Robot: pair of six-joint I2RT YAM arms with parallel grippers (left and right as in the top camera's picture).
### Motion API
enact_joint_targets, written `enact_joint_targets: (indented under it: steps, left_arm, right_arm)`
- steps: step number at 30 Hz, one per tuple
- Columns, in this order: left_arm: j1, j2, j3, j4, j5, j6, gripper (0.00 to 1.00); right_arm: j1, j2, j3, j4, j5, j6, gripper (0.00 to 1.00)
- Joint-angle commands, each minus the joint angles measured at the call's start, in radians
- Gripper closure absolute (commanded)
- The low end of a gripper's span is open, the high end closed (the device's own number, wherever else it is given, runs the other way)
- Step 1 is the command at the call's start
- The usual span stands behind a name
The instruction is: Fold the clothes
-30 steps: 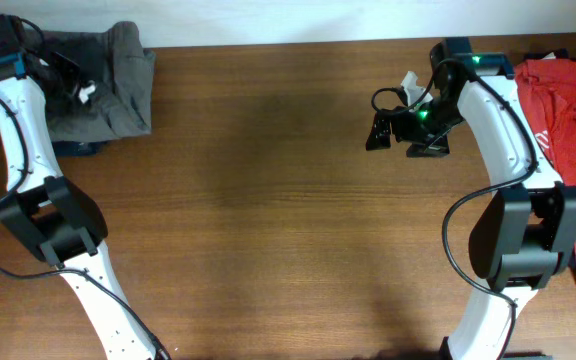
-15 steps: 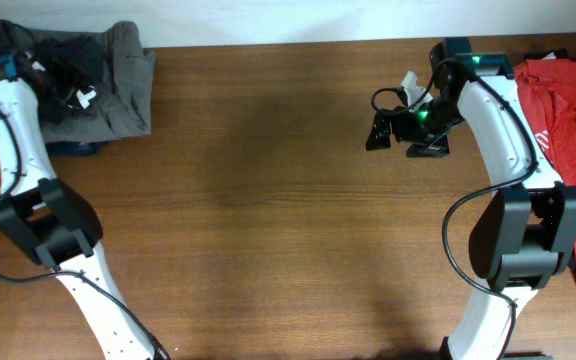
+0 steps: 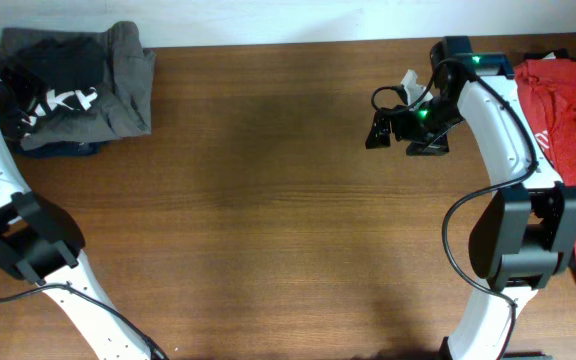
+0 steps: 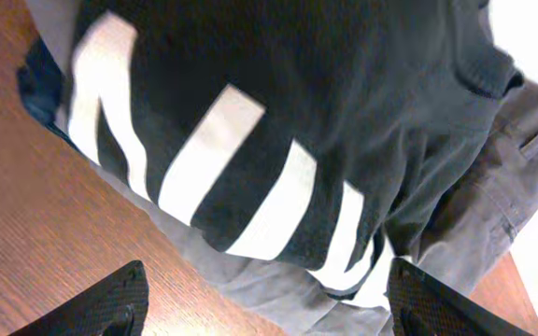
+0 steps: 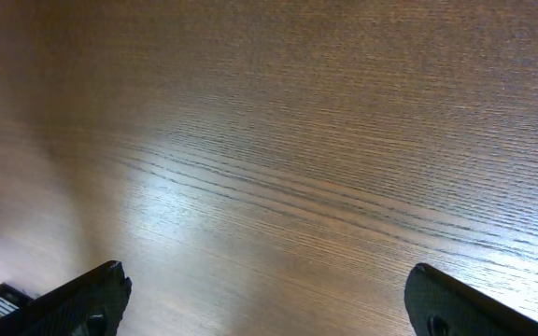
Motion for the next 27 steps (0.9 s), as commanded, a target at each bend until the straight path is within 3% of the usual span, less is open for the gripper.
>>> enact_joint_targets:
  steps: [1, 8, 19, 27]
  left_arm:
    - [-0.005, -0.03, -0.062, 0.008, 0.023, -0.059, 0.19]
    - [0.023, -0.03, -0.195, 0.171, -0.03, -0.226, 0.19]
    - [0.055, -0.03, -0.201, 0.307, -0.138, -0.23, 0.2]
    - [0.054, -0.03, -0.201, 0.301, -0.078, -0.23, 0.21]
  right_arm:
    - [-0.005, 0.006, -0.005, 0.002, -0.01, -0.006, 0.01]
    - [-0.005, 0.006, -0.005, -0.012, -0.009, -0.006, 0.01]
    - [-0.005, 0.006, -0.005, -0.018, -0.009, -0.006, 0.01]
    - [-0.005, 0.006, -0.005, -0.017, -0.009, -0.006, 0.01]
